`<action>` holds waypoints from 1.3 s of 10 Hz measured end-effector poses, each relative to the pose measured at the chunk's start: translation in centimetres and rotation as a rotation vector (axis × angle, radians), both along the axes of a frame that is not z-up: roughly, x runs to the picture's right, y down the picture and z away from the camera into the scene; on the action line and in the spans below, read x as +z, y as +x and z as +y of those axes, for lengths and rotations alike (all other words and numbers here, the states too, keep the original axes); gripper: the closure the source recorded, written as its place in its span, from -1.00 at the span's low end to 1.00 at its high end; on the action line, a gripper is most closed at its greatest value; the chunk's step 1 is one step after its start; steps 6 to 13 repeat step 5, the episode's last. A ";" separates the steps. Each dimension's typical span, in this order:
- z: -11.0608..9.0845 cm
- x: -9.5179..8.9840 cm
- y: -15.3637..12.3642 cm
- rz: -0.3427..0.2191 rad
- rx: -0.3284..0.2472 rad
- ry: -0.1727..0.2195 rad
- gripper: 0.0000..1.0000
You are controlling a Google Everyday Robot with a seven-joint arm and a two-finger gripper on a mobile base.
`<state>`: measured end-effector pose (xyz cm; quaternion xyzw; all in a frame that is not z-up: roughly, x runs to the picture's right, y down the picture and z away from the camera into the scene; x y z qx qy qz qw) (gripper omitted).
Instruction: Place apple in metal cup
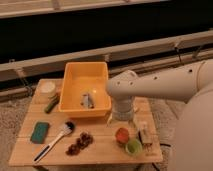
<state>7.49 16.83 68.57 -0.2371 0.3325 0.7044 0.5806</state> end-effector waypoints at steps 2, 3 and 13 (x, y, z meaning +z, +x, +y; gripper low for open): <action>-2.2 -0.3 -1.4 -0.052 0.007 0.046 -0.60; -2.5 -0.3 -1.7 -0.062 0.008 0.053 -0.60; -2.5 -0.3 -1.7 -0.062 0.008 0.053 -0.60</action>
